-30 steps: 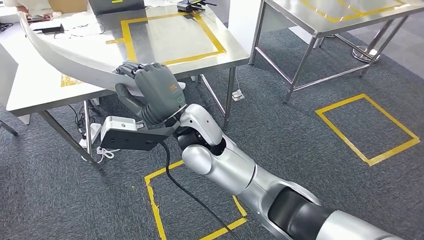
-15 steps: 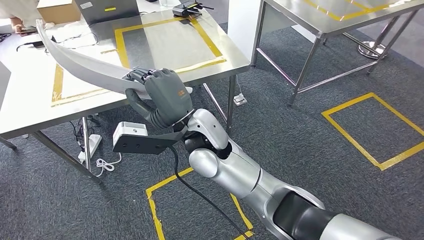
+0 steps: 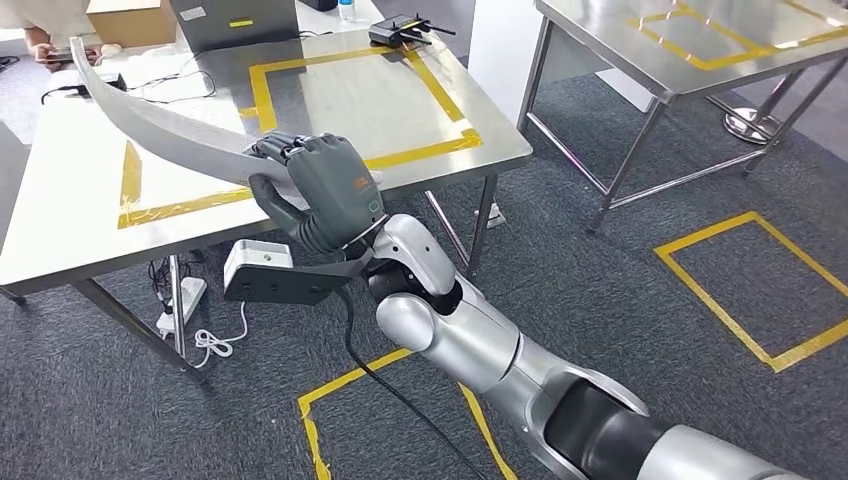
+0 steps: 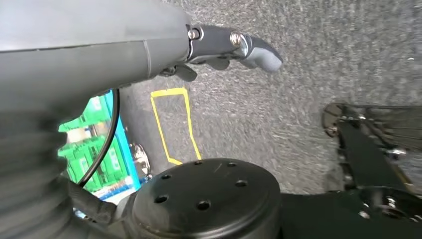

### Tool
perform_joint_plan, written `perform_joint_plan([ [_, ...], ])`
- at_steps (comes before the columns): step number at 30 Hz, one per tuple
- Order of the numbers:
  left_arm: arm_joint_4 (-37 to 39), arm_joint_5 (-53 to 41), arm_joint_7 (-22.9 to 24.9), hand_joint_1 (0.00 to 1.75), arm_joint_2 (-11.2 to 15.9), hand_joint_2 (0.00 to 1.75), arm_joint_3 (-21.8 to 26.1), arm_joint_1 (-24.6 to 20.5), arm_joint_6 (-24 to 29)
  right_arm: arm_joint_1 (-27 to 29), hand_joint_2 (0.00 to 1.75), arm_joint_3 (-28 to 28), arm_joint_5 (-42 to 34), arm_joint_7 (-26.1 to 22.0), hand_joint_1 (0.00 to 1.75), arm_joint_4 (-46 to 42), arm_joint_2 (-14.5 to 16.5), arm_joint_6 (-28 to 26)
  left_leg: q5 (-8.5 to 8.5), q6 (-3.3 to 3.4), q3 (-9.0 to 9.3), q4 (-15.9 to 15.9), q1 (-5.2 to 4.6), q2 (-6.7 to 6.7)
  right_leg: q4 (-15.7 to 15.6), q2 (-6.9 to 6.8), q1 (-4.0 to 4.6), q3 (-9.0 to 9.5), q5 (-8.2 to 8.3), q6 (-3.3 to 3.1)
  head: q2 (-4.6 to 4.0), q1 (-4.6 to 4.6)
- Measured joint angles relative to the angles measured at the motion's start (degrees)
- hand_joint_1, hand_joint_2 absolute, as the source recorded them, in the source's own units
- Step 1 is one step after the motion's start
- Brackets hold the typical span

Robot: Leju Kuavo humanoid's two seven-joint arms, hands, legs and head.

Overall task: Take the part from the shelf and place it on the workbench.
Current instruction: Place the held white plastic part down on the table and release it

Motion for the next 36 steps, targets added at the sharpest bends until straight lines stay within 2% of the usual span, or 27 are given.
perform_joint_plan([
  [2, 0.03, 0.07, -0.08, 0.0, -0.04, 1.75, 0.0, -0.08, 0.01, 0.07, 1.75, 0.0, -0.03, -0.16, 1.75, 0.11, -0.07, -0.08, -1.46, -0.41, 1.43, 0.18, -0.23, -0.2, -6.39, 0.1, 0.37, 1.27, 6.28, -0.76, 0.0, -0.08],
  [3, 0.02, 0.09, -0.11, 0.0, -0.07, 1.75, 0.0, -0.13, 0.02, 0.13, 1.75, -0.02, -0.05, -0.23, 1.75, 0.16, -0.1, -0.16, -2.05, -0.68, 1.97, 0.22, -0.33, -0.3, -7.96, 0.17, 0.5, 1.74, 8.15, -1.02, 0.0, -0.11],
  [4, 0.01, 0.1, -0.15, 0.0, -0.08, 1.75, 0.0, -0.18, 0.02, 0.14, 1.75, -0.05, -0.06, -0.28, 1.75, 0.19, -0.14, -0.29, -2.31, -1.0, 2.43, 0.45, -0.42, -0.42, -8.47, 0.25, 0.56, 2.07, 8.66, -1.19, 0.0, -0.14],
  [6, -0.08, 0.1, -0.22, 0.0, -0.03, 1.75, 0.0, -0.22, 0.08, 0.15, 1.75, -0.11, -0.08, -0.42, 1.75, 0.14, -0.12, -0.56, -1.86, -1.62, 2.16, 2.18, -0.49, -0.43, -8.65, 0.31, 0.3, 3.27, 8.39, -1.68, 0.0, -0.13],
  [8, -0.11, 0.1, -0.34, 0.0, 0.03, 1.75, 0.0, -0.26, 0.19, 0.21, 1.75, -0.15, -0.07, -0.57, 1.75, 0.1, -0.07, -0.79, -0.94, -2.25, -0.9, 7.55, -0.43, -0.19, -8.84, 0.27, 0.01, 4.63, 7.62, -2.34, 0.0, -0.28],
  [9, -0.12, 0.11, -0.39, 0.0, 0.04, 1.75, 0.0, -0.25, 0.23, 0.35, 1.75, -0.17, -0.05, -0.61, 1.75, 0.09, -0.05, -0.9, -1.41, -2.54, -3.27, 10.97, -0.3, -0.02, -8.92, 0.22, -0.07, 5.25, 7.07, -2.56, 0.0, -0.34],
  [11, -0.11, 0.13, -0.45, 0.0, 0.04, 1.75, 0.01, -0.16, 0.23, 0.8, 1.75, -0.17, -0.01, -0.75, 1.75, 0.1, -0.06, -1.2, -4.84, -3.01, -7.75, 16.1, -0.04, 0.17, -8.93, 0.23, -0.18, 6.39, 5.89, -2.72, 0.0, -0.39],
  [12, -0.11, 0.14, -0.48, 0.0, 0.07, 1.75, 0.01, -0.1, 0.23, 1.14, 1.75, -0.18, -0.01, -0.81, 1.75, 0.11, -0.07, -1.44, -6.56, -3.17, -9.13, 16.78, 0.06, 0.24, -8.93, 0.28, -0.24, 7.07, 5.26, -2.67, 0.0, -0.4],
  [13, -0.11, 0.15, -0.5, 0.0, 0.11, 1.75, 0.01, -0.07, 0.22, 1.47, 1.75, -0.19, -0.03, -0.92, 1.75, 0.11, -0.09, -1.67, -7.17, -3.27, -9.76, 15.98, 0.14, 0.32, -8.93, 0.33, -0.33, 7.87, 4.59, -2.55, 0.0, -0.4],
  [14, -0.11, 0.17, -0.52, 0.0, 0.16, 1.75, 0.01, -0.06, 0.22, 1.76, 1.75, -0.19, -0.07, -1.04, 1.75, 0.11, -0.11, -1.89, -6.19, -3.32, -9.63, 13.68, 0.23, 0.4, -8.92, 0.36, -0.45, 8.78, 3.88, -2.36, 0.0, -0.4],
  [15, -0.1, 0.16, -0.54, 0.0, 0.2, 1.75, 0.01, -0.03, 0.21, 1.97, 1.75, -0.2, -0.1, -1.15, 1.75, 0.1, -0.13, -2.04, -3.63, -3.38, -8.99, 10.29, 0.33, 0.49, -8.92, 0.38, -0.56, 9.66, 3.15, -2.12, 0.0, -0.42],
  [16, -0.07, 0.16, -0.54, 0.0, 0.22, 1.75, 0.01, 0.05, 0.21, 2.09, 1.75, -0.2, -0.13, -1.24, 1.75, 0.1, -0.14, -2.15, -0.24, -3.44, -8.34, 6.38, 0.45, 0.62, -8.77, 0.41, -0.58, 10.42, 2.4, -1.84, 0.0, -0.51],
  [17, -0.03, 0.15, -0.52, 0.0, 0.22, 1.75, 0.01, 0.12, 0.2, 2.19, 1.75, -0.21, -0.15, -1.31, 1.75, 0.1, -0.15, -2.24, 2.37, -3.24, -7.74, 3.51, 0.53, 0.84, -8.69, 0.48, -0.54, 10.95, 1.67, -1.5, 0.0, -0.62],
  [18, -0.01, 0.15, -0.5, 0.0, 0.2, 1.75, 0.01, 0.16, 0.19, 2.27, 1.75, -0.24, -0.2, -1.37, 1.75, 0.1, -0.18, -2.32, 4.17, -2.91, -7.32, 1.71, 0.54, 1.02, -8.66, 0.53, -0.46, 11.35, 0.99, -1.09, 0.0, -0.75],
  [19, 0.0, 0.15, -0.49, 0.0, 0.17, 1.75, 0.0, 0.16, 0.17, 2.34, 1.75, -0.3, -0.28, -1.45, 1.75, 0.1, -0.22, -2.42, 4.79, -2.42, -7.08, 0.96, 0.55, 1.15, -8.43, 0.59, -0.32, 11.67, 0.58, -0.68, 0.0, -0.82],
  [21, -0.06, 0.15, -0.48, 0.0, 0.1, 1.75, 0.0, 0.05, 0.15, 2.48, 1.75, -0.46, -0.54, -1.59, 1.75, 0.09, -0.31, -2.59, 4.39, -1.32, -6.16, 1.16, 0.61, 1.05, -7.72, 0.51, -0.27, 12.03, 0.25, -0.05, 0.0, -0.74],
  [22, -0.07, 0.15, -0.49, 0.0, 0.09, 1.75, 0.01, 0.02, 0.13, 2.52, 1.75, -0.57, -0.67, -1.69, 1.75, 0.08, -0.35, -2.69, 4.11, -0.88, -5.66, 1.14, 0.69, 0.94, -6.27, 0.4, -0.32, 11.55, 0.4, 0.17, 0.0, -0.67],
  [24, -0.1, 0.14, -0.55, 0.0, 0.15, 1.75, 0.02, -0.01, 0.1, 2.69, 1.75, -0.73, -0.83, -1.79, 1.75, 0.07, -0.48, -2.81, 3.27, -0.25, -4.63, 1.08, 0.7, 0.83, -0.67, 0.13, -0.47, 8.07, -0.21, 0.7, 0.0, -0.52],
  [26, -0.1, 0.13, -0.61, 0.0, 0.21, 1.75, 0.02, 0.0, 0.05, 3.17, 1.75, -0.83, -0.92, -1.7, 1.75, 0.09, -0.74, -2.97, 2.12, 0.01, -3.58, 1.08, 0.61, 0.74, 6.03, 0.04, -0.48, 2.76, -2.91, 1.06, 0.0, -0.45],
  [27, -0.09, 0.13, -0.64, 0.0, 0.21, 1.75, 0.02, 0.05, 0.01, 3.5, 1.75, -0.85, -0.95, -1.56, 1.75, 0.1, -0.9, -3.06, 1.48, 0.03, -2.91, 1.08, 0.55, 0.67, 7.78, 0.04, -0.47, 0.67, -4.26, 1.03, 0.0, -0.45],
  [28, -0.08, 0.11, -0.67, 0.0, 0.2, 1.75, 0.02, 0.1, -0.04, 3.8, 1.75, -0.87, -0.96, -1.38, 1.75, 0.11, -1.05, -3.18, 0.8, 0.02, -2.13, 1.08, 0.48, 0.59, 7.87, 0.04, -0.44, -0.6, -4.83, 0.88, 0.0, -0.45],
  [29, -0.07, 0.08, -0.69, 0.0, 0.2, 1.75, 0.02, 0.14, -0.08, 4.02, 1.75, -0.89, -0.93, -1.16, 1.75, 0.11, -1.22, -3.29, 0.1, -0.01, -1.23, 1.08, 0.42, 0.52, 6.13, 0.04, -0.38, -0.96, -4.03, 0.61, 0.0, -0.45],
  [30, -0.07, 0.02, -0.72, 0.0, 0.19, 1.75, 0.02, 0.16, -0.11, 4.19, 1.75, -0.91, -0.89, -0.96, 1.75, 0.12, -1.45, -3.39, -0.65, -0.05, -0.27, 1.05, 0.33, 0.48, 2.87, 0.03, -0.24, -0.61, -1.68, 0.22, 0.01, -0.45],
  [32, 0.0, -0.15, -0.71, 0.0, 0.06, 1.75, 0.02, 0.13, -0.2, 4.49, 1.75, -0.96, -0.81, -0.71, 1.75, 0.18, -2.1, -3.55, -2.12, -0.26, 1.18, 1.04, 0.17, 0.32, -4.4, -0.02, 0.29, 0.48, 5.0, -0.76, 0.01, -0.57],
  [33, 0.0, -0.28, -0.67, 0.0, -0.02, 1.75, 0.02, 0.05, -0.27, 4.66, 1.75, -1.01, -0.83, -0.61, 1.75, 0.22, -2.42, -3.56, -2.84, -0.51, 1.6, 0.91, 0.11, 0.22, -6.64, -0.01, 0.58, 1.02, 7.27, -1.09, 0.01, -0.66],
  [34, 0.0, -0.43, -0.56, 0.0, -0.1, 1.75, 0.01, -0.01, -0.33, 4.79, 1.75, -1.1, -0.92, -0.46, 1.75, 0.29, -2.7, -3.51, -3.2, -0.85, 2.16, 0.96, 0.07, 0.13, -7.77, 0.07, 0.77, 1.38, 8.28, -1.35, 0.0, -0.72],
  [36, -0.14, -0.82, -0.3, 0.0, -0.13, 1.75, -0.01, -0.17, -0.43, 4.37, 1.75, -1.35, -1.19, 0.17, 1.75, 0.67, -2.98, -3.04, -3.18, -1.65, 3.06, 1.34, -0.03, 0.07, -8.3, 0.3, 0.73, 2.8, 7.83, -1.73, 0.0, -0.72],
])
